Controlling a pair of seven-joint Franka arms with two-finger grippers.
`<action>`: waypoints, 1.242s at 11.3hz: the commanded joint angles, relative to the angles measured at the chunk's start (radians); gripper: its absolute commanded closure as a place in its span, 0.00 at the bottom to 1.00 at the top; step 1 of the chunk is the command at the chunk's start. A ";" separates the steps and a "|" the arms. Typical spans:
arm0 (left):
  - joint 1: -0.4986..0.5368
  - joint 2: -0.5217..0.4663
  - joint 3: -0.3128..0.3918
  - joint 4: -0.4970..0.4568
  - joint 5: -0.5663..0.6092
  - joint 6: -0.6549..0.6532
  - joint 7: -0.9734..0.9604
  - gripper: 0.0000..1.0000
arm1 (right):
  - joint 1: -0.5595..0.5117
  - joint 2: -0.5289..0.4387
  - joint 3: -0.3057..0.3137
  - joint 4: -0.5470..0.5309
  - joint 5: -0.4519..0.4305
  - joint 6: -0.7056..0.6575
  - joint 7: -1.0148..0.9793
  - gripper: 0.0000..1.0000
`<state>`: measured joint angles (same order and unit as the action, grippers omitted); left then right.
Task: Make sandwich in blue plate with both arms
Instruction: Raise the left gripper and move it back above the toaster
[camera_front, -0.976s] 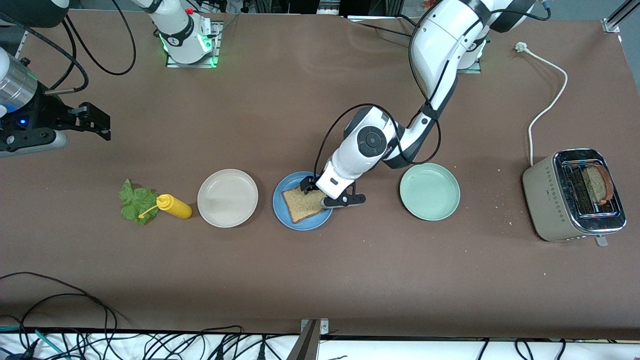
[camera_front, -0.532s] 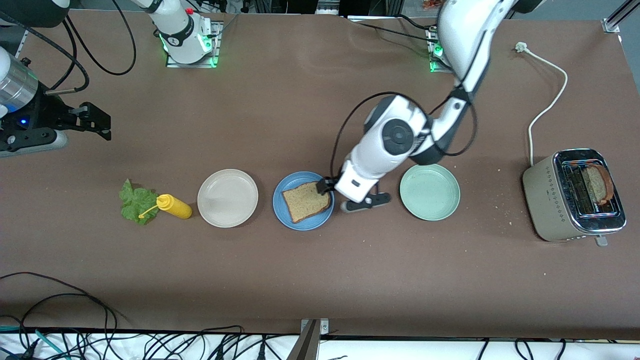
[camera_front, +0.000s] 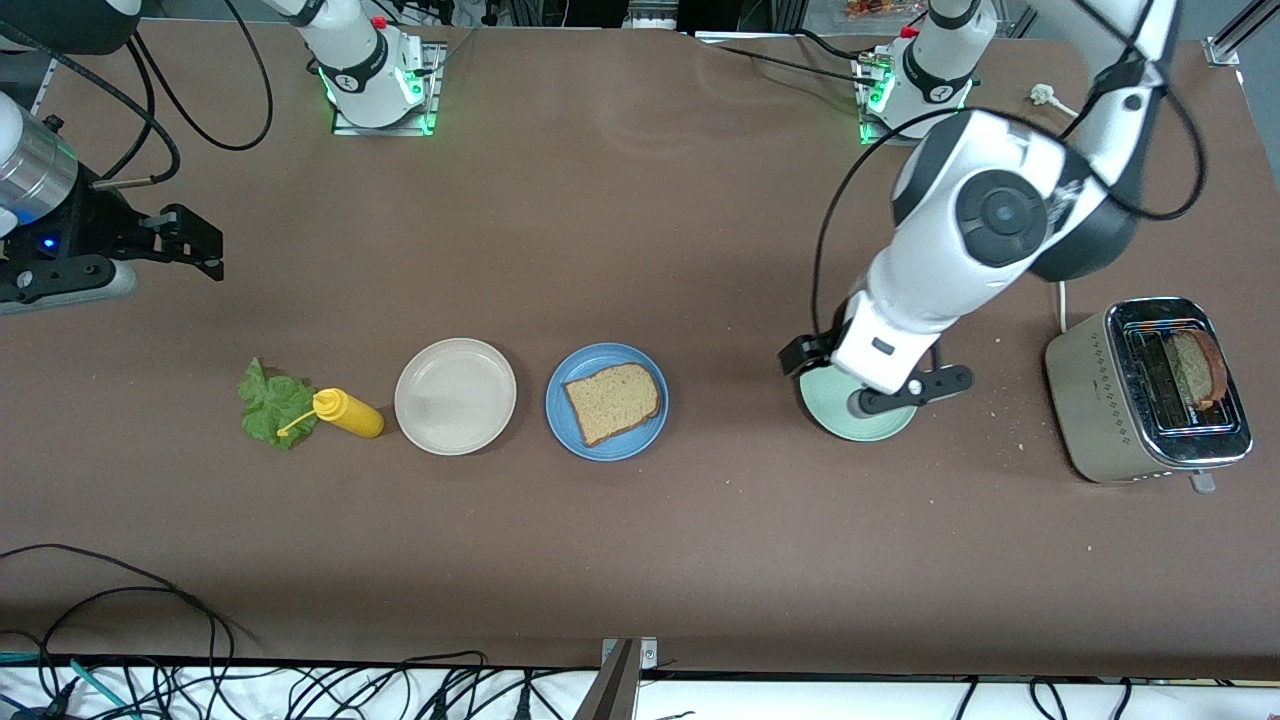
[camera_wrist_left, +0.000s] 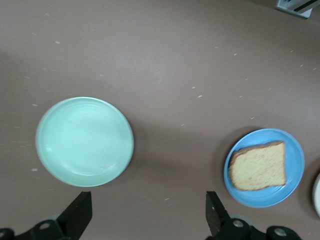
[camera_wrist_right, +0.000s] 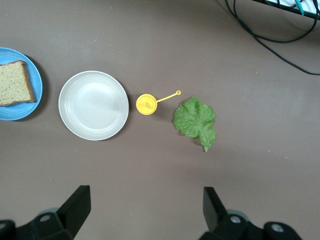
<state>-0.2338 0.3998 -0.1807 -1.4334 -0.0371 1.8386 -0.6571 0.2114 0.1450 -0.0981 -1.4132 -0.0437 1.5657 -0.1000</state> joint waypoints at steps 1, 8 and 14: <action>0.092 -0.079 -0.006 -0.019 0.028 -0.108 0.199 0.00 | 0.002 -0.002 0.003 0.011 -0.007 -0.004 0.016 0.00; 0.257 -0.147 -0.006 -0.016 0.095 -0.226 0.488 0.00 | 0.003 -0.002 0.006 0.011 -0.007 -0.006 0.016 0.00; 0.283 -0.147 -0.006 -0.016 0.094 -0.228 0.491 0.00 | -0.001 -0.001 0.001 0.011 -0.007 -0.006 0.016 0.00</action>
<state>0.0259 0.2724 -0.1817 -1.4368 0.0334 1.6230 -0.1861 0.2101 0.1450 -0.0995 -1.4132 -0.0437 1.5657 -0.0976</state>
